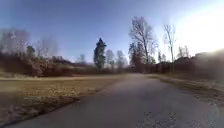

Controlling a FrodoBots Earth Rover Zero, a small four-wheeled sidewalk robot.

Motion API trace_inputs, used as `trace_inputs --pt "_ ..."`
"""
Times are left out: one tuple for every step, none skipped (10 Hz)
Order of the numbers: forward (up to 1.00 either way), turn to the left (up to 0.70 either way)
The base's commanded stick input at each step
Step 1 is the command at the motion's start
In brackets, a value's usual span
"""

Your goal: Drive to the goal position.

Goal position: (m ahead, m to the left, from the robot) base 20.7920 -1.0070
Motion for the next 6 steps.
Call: trace_inputs --pt "0.70 0.00" --pt "0.70 0.00" --pt "0.70 0.00" --pt "0.70 0.00" --pt "0.70 0.00" --pt "0.70 0.00"
